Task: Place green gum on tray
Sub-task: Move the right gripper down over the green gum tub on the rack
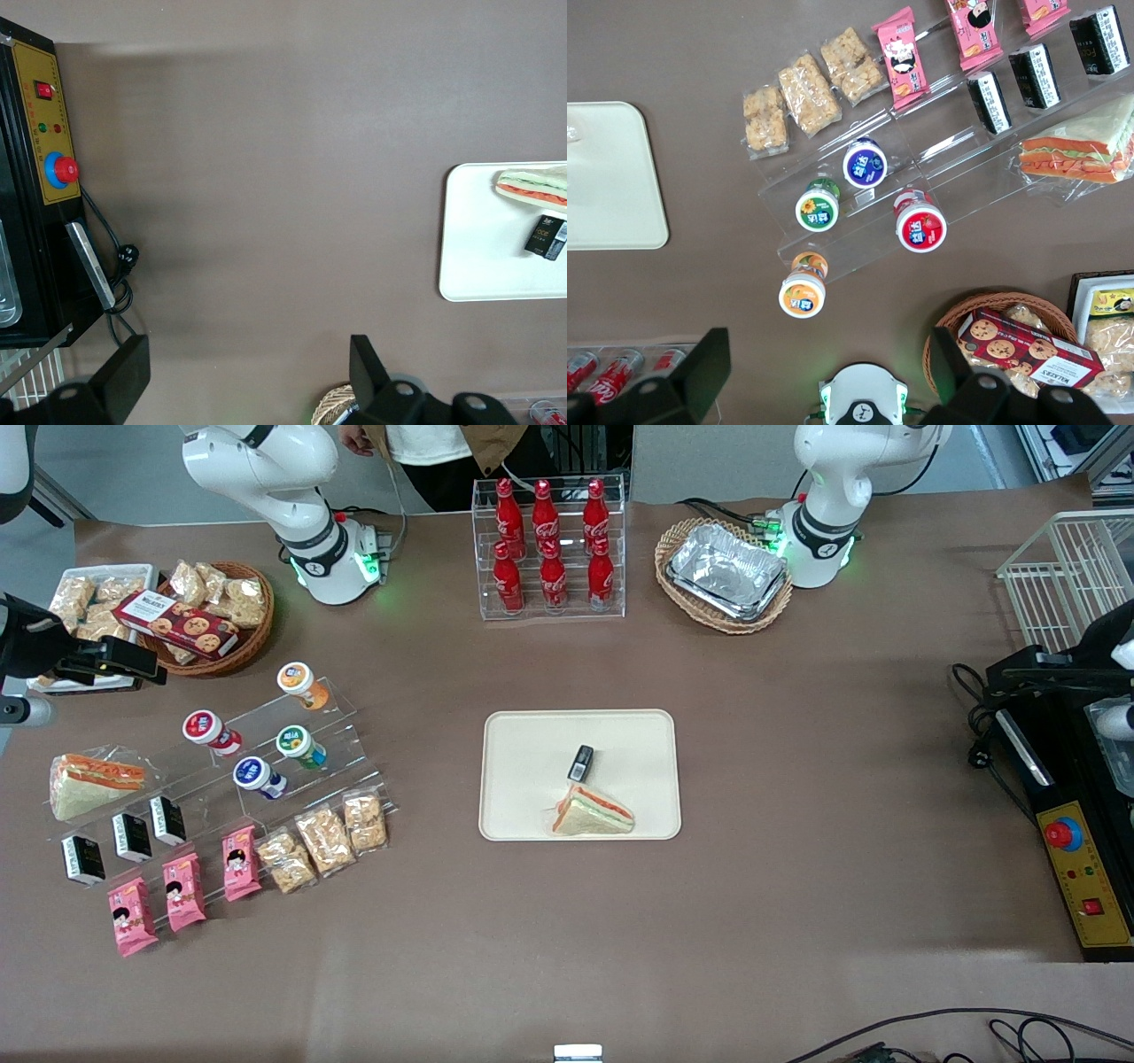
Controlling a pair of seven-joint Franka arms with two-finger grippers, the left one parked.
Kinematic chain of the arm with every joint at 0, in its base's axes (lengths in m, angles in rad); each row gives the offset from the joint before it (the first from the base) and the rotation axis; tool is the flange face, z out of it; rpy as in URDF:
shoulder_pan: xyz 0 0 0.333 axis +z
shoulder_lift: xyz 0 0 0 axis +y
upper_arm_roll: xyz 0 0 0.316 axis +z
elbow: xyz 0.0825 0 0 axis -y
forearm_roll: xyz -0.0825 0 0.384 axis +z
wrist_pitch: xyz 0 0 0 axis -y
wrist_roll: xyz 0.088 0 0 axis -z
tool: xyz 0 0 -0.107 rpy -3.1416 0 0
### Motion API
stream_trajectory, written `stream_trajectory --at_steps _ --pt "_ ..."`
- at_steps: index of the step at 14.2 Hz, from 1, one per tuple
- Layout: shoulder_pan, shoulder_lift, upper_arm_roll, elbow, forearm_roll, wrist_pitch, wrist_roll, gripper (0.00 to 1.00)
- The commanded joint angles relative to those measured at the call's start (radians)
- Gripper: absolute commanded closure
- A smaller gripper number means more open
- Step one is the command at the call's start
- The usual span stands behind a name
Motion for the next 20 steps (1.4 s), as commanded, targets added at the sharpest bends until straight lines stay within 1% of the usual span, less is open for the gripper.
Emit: stream_trajectory --at_steps 1,4,6,10,11,13,16,18,20 --pt "0.001 0.016 0.004 0.034 -0.023 -0.019 -0.011 0.0" --pt "0.001 0.016 0.002 0.033 -0.021 -0.019 -0.013 0.0" --pt "0.001 0.01 0.001 0.028 -0.009 -0.022 -0.013 0.0" --pt "0.004 -0.031 0.004 -0.03 -0.007 -0.043 -0.011 0.0" --pt "0.004 -0.054 0.004 -0.067 -0.007 -0.033 -0.011 0.0" --pt "0.016 -0.129 0.01 -0.191 -0.007 0.032 -0.005 0.0" --pt "0.024 -0.244 0.013 -0.404 -0.007 0.182 -0.004 0.0" --pt "0.048 -0.283 0.013 -0.505 -0.006 0.271 -0.002 0.0" --pt "0.057 -0.283 0.013 -0.575 -0.006 0.341 0.001 0.0"
